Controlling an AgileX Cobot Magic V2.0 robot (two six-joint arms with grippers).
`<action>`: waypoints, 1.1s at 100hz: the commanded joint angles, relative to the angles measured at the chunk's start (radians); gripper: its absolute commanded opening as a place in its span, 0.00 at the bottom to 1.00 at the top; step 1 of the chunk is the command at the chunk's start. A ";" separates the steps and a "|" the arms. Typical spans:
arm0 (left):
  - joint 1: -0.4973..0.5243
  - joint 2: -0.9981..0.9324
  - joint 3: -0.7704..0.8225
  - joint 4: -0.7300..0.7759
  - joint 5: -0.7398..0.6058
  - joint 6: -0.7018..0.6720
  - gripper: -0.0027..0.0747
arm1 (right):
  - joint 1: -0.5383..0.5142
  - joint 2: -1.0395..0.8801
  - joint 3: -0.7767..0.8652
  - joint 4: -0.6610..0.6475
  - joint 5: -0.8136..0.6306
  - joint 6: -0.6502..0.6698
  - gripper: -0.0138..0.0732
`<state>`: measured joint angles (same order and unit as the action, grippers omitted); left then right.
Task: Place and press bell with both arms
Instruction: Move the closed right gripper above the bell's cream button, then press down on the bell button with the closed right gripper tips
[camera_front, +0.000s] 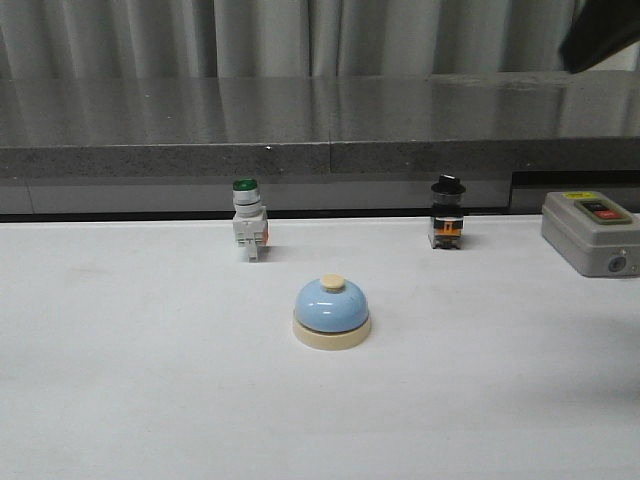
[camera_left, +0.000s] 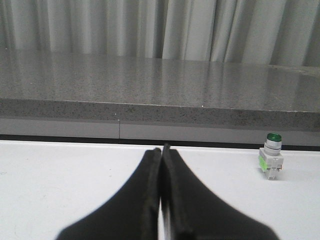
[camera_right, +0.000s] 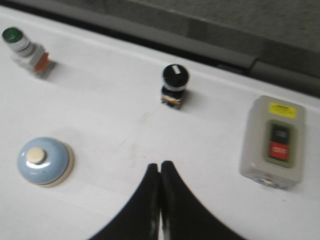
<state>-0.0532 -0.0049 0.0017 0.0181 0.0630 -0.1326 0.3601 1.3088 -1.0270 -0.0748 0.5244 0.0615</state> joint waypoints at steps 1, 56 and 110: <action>0.001 -0.031 0.042 -0.007 -0.075 -0.005 0.01 | 0.057 0.077 -0.124 -0.003 0.040 -0.010 0.09; 0.001 -0.031 0.042 -0.007 -0.075 -0.005 0.01 | 0.219 0.540 -0.484 0.142 0.235 -0.104 0.09; 0.001 -0.031 0.042 -0.007 -0.075 -0.005 0.01 | 0.235 0.639 -0.516 0.186 0.278 -0.104 0.09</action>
<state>-0.0532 -0.0049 0.0017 0.0181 0.0648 -0.1326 0.5967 2.0179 -1.5197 0.1059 0.8159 -0.0296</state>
